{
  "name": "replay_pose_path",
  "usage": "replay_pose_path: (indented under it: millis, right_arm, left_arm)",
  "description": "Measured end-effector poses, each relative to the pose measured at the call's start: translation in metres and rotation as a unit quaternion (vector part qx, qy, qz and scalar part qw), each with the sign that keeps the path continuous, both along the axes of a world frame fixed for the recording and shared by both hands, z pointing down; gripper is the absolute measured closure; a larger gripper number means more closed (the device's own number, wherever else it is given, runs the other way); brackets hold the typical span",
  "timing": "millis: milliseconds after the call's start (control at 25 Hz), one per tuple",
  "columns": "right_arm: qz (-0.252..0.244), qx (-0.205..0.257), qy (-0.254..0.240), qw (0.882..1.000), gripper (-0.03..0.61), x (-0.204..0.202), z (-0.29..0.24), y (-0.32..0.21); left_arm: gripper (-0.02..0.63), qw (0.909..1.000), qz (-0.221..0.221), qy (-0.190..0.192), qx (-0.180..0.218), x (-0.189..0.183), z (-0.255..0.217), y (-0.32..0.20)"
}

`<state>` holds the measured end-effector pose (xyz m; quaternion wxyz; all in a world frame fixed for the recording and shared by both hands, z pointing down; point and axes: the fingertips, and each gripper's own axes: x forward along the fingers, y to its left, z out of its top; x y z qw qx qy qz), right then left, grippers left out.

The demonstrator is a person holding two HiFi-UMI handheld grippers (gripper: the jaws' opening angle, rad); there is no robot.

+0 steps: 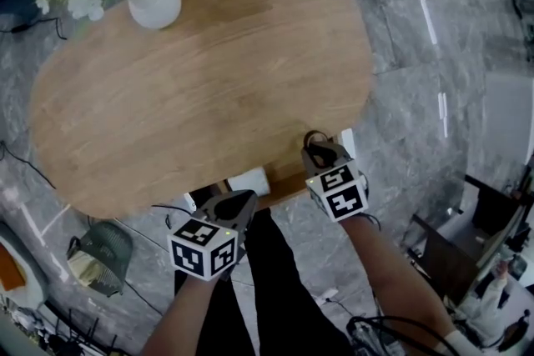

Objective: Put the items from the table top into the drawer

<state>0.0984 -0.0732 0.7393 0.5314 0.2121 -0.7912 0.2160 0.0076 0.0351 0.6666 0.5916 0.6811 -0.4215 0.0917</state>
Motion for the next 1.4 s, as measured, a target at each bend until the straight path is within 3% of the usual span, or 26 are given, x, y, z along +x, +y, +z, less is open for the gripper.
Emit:
replay_pose_path:
  millis: [720,1080,1200,1400]
  right_arm:
    - [0.060,-0.038,0.003,0.997,0.520,0.012,0.035,0.073]
    - [0.068,-0.078,0.038,0.994,0.516,0.026,0.071,0.089]
    - [0.073,-0.084,0.036,0.993,0.431,0.027,0.071,0.090]
    - [0.060,-0.093,0.031,0.993,0.426,0.027,0.058,0.095]
  left_arm:
    - [0.612,0.9991,0.038,-0.007,-0.015,-0.003,0.032,0.035]
    - [0.612,0.9984,0.051,-0.007,-0.024,-0.006,0.044,0.042]
    - [0.612,0.9983,0.052,-0.009,-0.024,-0.007,0.043,0.041]
    - [0.612,0.9984,0.054,-0.011,-0.017,-0.007,0.031,0.037]
